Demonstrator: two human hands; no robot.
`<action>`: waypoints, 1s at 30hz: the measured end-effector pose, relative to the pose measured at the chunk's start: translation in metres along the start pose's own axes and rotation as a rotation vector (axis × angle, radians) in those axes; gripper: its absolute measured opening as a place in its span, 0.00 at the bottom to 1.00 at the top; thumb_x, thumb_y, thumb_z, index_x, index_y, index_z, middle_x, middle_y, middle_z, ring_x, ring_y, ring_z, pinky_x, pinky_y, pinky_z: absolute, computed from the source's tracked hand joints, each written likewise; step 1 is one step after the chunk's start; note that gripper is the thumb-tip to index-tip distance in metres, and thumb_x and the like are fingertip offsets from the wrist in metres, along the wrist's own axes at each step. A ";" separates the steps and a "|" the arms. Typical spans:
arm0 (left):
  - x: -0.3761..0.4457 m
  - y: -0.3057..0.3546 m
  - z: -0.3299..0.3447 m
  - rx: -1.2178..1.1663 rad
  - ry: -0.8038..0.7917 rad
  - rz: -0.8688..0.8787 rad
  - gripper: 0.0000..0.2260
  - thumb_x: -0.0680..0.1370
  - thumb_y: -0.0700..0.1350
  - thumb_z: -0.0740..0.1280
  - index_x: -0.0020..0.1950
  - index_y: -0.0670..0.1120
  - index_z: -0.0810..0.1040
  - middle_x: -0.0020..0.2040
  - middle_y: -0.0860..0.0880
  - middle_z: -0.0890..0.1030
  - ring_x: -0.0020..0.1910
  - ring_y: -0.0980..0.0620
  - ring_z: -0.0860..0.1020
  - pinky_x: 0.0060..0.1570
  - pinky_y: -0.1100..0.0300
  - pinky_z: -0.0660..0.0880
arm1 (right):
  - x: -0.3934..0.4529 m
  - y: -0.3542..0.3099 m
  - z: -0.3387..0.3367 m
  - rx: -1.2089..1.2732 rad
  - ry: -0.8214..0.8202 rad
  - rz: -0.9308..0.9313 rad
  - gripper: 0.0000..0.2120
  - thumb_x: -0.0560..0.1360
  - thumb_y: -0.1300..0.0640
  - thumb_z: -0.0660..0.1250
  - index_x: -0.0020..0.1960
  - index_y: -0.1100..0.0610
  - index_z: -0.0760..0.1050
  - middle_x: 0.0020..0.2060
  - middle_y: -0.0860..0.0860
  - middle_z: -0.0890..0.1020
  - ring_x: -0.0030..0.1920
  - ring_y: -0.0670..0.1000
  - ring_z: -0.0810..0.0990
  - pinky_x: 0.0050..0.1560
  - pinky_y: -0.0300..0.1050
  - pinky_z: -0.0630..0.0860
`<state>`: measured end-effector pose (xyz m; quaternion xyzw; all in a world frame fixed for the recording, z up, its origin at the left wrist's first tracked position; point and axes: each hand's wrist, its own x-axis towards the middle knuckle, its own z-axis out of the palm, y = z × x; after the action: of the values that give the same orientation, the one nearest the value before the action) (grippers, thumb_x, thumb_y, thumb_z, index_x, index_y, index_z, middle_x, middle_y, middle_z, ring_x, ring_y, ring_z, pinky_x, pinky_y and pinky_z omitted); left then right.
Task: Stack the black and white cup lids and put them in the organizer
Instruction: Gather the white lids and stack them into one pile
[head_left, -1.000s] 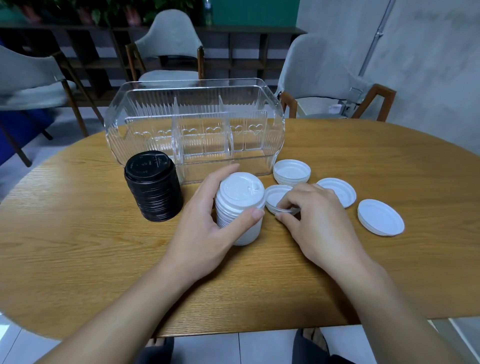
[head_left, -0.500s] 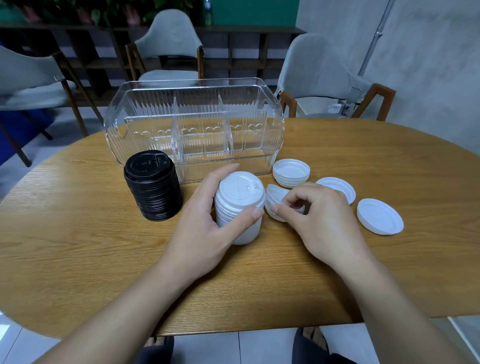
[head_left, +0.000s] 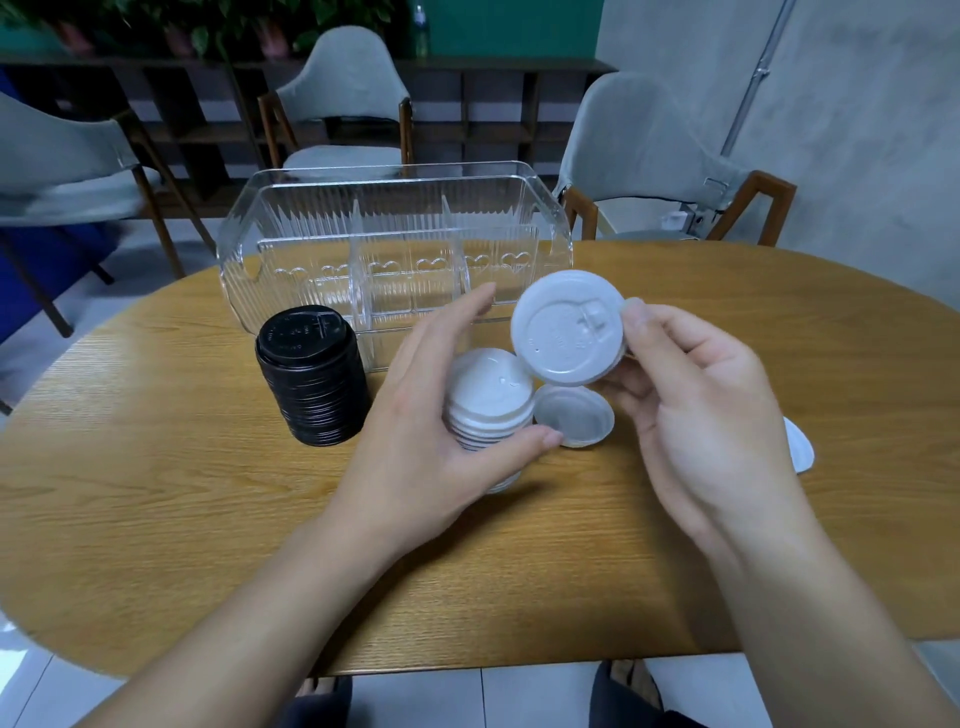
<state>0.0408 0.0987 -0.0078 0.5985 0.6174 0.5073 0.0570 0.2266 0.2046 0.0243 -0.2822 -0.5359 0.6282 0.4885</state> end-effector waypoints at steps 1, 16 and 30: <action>0.002 0.003 0.000 0.011 0.013 0.039 0.46 0.73 0.56 0.85 0.85 0.50 0.67 0.80 0.55 0.74 0.81 0.53 0.72 0.80 0.57 0.67 | -0.002 -0.002 0.004 0.046 -0.031 0.021 0.13 0.87 0.56 0.67 0.56 0.63 0.86 0.53 0.62 0.88 0.53 0.60 0.86 0.65 0.65 0.81; 0.002 0.005 -0.007 -0.029 0.084 0.048 0.37 0.74 0.58 0.83 0.80 0.51 0.75 0.74 0.58 0.79 0.76 0.49 0.77 0.75 0.58 0.71 | -0.008 0.000 0.016 -0.105 -0.206 -0.030 0.17 0.85 0.58 0.70 0.73 0.59 0.79 0.63 0.55 0.88 0.64 0.53 0.87 0.70 0.55 0.81; -0.002 -0.008 -0.025 -0.009 0.027 0.062 0.39 0.78 0.76 0.67 0.78 0.50 0.78 0.71 0.58 0.81 0.71 0.48 0.77 0.73 0.49 0.73 | -0.004 0.003 0.006 -0.492 -0.427 -0.253 0.26 0.75 0.52 0.80 0.71 0.50 0.81 0.67 0.43 0.85 0.74 0.49 0.80 0.77 0.56 0.73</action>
<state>0.0192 0.0847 -0.0029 0.6103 0.5969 0.5196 0.0358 0.2216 0.1982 0.0222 -0.1854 -0.7920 0.4595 0.3567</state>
